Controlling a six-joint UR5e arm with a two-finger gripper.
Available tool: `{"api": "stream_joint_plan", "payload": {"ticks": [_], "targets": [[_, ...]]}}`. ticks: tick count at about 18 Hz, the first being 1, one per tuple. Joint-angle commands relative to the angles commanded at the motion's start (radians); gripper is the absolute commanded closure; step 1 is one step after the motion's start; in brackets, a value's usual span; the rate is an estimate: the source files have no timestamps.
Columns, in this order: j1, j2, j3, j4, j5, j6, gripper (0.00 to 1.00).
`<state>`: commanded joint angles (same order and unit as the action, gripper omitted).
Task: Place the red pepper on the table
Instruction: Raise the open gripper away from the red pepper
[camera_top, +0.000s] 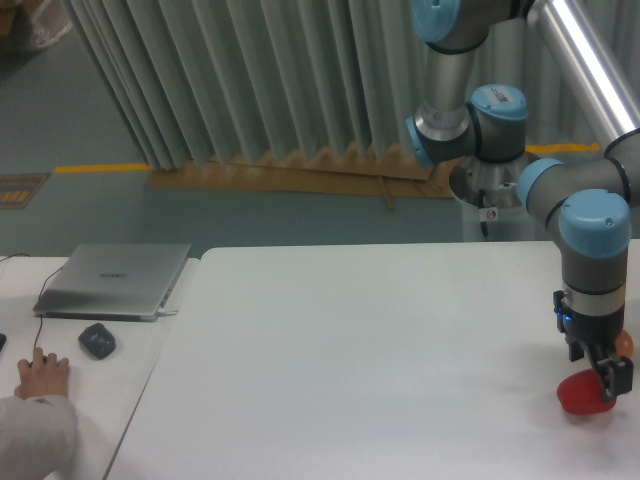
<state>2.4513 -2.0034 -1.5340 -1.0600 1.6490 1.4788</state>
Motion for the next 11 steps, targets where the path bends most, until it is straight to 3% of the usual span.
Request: {"api": "stream_joint_plan", "payload": {"ticks": [11], "targets": [[0.0,0.011,-0.009,-0.002,-0.003,-0.006,0.0]]}}
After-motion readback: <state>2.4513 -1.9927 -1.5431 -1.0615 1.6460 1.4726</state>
